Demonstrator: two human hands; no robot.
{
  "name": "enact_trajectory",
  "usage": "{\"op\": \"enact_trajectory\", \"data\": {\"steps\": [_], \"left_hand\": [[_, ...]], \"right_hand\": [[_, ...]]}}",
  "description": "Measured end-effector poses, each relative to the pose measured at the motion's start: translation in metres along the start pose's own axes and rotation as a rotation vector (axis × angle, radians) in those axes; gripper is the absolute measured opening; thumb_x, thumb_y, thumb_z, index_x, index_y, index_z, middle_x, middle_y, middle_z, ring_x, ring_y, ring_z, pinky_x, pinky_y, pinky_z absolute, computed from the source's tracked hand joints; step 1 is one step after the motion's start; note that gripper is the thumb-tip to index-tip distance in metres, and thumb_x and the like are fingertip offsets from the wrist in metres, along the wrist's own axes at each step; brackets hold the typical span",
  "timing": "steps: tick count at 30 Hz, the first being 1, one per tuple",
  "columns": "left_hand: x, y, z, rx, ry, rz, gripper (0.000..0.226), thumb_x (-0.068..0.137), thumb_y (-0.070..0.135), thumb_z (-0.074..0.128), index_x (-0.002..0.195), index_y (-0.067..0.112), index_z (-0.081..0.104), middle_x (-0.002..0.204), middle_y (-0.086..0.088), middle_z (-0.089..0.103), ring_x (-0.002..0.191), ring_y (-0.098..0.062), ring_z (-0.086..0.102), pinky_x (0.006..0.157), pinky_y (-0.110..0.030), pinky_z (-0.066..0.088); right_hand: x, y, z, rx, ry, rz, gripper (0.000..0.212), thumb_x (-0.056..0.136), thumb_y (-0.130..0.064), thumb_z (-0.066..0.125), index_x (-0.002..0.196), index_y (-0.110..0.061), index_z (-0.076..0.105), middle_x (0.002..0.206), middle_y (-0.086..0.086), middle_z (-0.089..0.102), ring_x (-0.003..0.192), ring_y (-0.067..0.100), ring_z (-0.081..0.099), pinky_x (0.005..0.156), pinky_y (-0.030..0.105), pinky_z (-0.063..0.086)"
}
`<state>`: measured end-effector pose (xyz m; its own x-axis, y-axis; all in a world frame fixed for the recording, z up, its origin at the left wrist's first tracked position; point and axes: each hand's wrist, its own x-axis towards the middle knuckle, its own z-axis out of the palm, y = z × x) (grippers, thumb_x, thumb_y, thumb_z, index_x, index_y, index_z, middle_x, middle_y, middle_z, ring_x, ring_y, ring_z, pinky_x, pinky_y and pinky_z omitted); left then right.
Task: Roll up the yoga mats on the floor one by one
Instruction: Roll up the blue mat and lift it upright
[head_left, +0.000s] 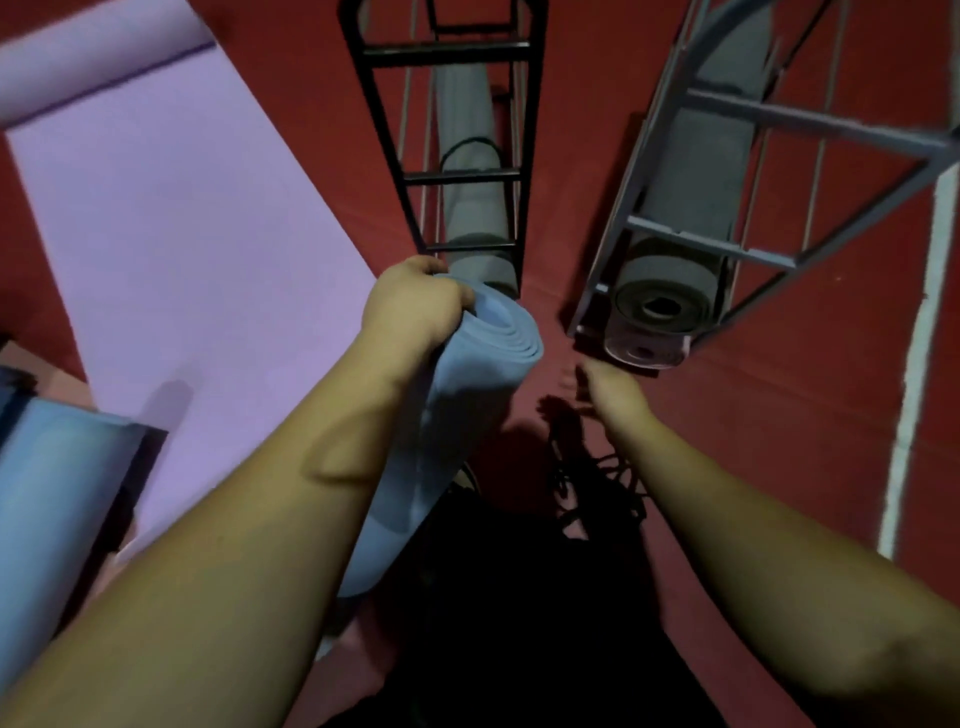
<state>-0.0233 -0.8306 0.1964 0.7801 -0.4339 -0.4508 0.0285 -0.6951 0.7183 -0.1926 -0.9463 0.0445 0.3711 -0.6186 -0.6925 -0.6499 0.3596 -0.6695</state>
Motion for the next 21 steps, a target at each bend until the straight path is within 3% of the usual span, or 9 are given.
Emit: {"op": "enact_trajectory", "data": {"steps": [2, 3, 6, 8, 11, 13, 16, 18, 21], "left_hand": [[0.013, -0.001, 0.014, 0.041, -0.023, -0.003, 0.055, 0.061, 0.019, 0.075, 0.116, 0.018, 0.069, 0.111, -0.004, 0.071, 0.102, -0.023, 0.066, 0.092, -0.035, 0.055], [0.022, -0.002, 0.024, 0.062, -0.037, -0.004, 0.053, 0.064, 0.017, 0.076, 0.117, 0.018, 0.069, 0.110, -0.003, 0.071, 0.101, -0.022, 0.065, 0.090, -0.033, 0.054], [0.029, -0.002, 0.036, 0.085, -0.075, -0.025, 0.042, 0.068, 0.011, 0.077, 0.108, 0.019, 0.072, 0.088, -0.001, 0.069, 0.080, -0.017, 0.065, 0.076, -0.029, 0.055], [0.035, -0.003, 0.044, 0.080, -0.093, -0.044, 0.033, 0.062, 0.013, 0.078, 0.094, 0.018, 0.072, 0.078, 0.000, 0.068, 0.070, -0.016, 0.063, 0.069, -0.030, 0.056], [0.038, -0.008, 0.048, 0.077, -0.102, -0.047, 0.038, 0.050, 0.024, 0.075, 0.086, 0.018, 0.072, 0.079, -0.002, 0.072, 0.070, -0.017, 0.066, 0.068, -0.028, 0.055], [0.040, -0.011, 0.050, 0.090, -0.118, -0.035, 0.035, 0.058, 0.020, 0.076, 0.092, 0.014, 0.073, 0.084, -0.007, 0.074, 0.071, -0.018, 0.065, 0.071, -0.031, 0.056], [0.039, -0.014, 0.049, 0.084, -0.137, -0.025, 0.035, 0.060, 0.017, 0.076, 0.095, 0.012, 0.074, 0.085, -0.009, 0.075, 0.069, -0.015, 0.065, 0.073, -0.033, 0.057], [0.039, -0.016, 0.045, 0.077, -0.141, -0.015, 0.032, 0.064, 0.014, 0.077, 0.096, 0.013, 0.074, 0.080, -0.002, 0.073, 0.065, -0.009, 0.064, 0.062, -0.021, 0.054], [0.036, -0.016, 0.037, 0.031, -0.128, -0.013, 0.030, 0.069, 0.007, 0.076, 0.098, 0.013, 0.074, 0.082, -0.002, 0.073, 0.066, -0.009, 0.065, 0.060, -0.020, 0.052]], "right_hand": [[0.022, 0.056, -0.018, -0.406, -0.051, 0.088, 0.027, 0.103, -0.022, 0.041, 0.107, -0.006, 0.062, 0.107, 0.016, 0.067, 0.090, 0.028, 0.065, 0.067, 0.026, 0.050], [0.033, 0.078, -0.018, -0.470, -0.102, 0.131, 0.032, 0.106, -0.023, 0.035, 0.115, -0.006, 0.060, 0.115, 0.015, 0.065, 0.099, 0.028, 0.063, 0.077, 0.026, 0.049], [0.045, 0.114, -0.003, -0.278, -0.207, 0.288, 0.044, 0.102, -0.045, 0.036, 0.128, -0.014, 0.054, 0.128, 0.003, 0.059, 0.116, 0.021, 0.056, 0.089, 0.024, 0.050], [0.072, 0.151, 0.008, -0.473, -0.171, 0.217, 0.074, 0.084, -0.071, 0.052, 0.133, -0.016, 0.056, 0.135, 0.008, 0.056, 0.123, 0.027, 0.054, 0.098, 0.033, 0.047], [0.103, 0.209, 0.025, -0.873, -0.147, 0.176, 0.050, 0.087, -0.037, 0.064, 0.133, -0.020, 0.057, 0.135, 0.007, 0.056, 0.118, 0.032, 0.057, 0.095, 0.044, 0.051], [0.103, 0.208, 0.033, -0.917, -0.101, 0.127, 0.041, 0.088, -0.031, 0.058, 0.128, -0.024, 0.059, 0.126, 0.005, 0.060, 0.109, 0.030, 0.061, 0.085, 0.044, 0.055], [0.104, 0.212, 0.041, -1.084, -0.039, 0.030, 0.034, 0.096, -0.022, 0.048, 0.127, -0.022, 0.060, 0.129, 0.005, 0.057, 0.116, 0.030, 0.057, 0.088, 0.045, 0.051], [0.106, 0.216, 0.044, -1.099, 0.005, 0.031, 0.032, 0.097, -0.015, 0.045, 0.122, -0.016, 0.064, 0.126, 0.008, 0.059, 0.115, 0.030, 0.057, 0.087, 0.045, 0.052], [0.103, 0.207, 0.034, -1.014, 0.040, 0.045, 0.027, 0.088, -0.016, 0.061, 0.115, -0.010, 0.066, 0.113, 0.008, 0.063, 0.109, 0.032, 0.059, 0.083, 0.043, 0.053]]}}
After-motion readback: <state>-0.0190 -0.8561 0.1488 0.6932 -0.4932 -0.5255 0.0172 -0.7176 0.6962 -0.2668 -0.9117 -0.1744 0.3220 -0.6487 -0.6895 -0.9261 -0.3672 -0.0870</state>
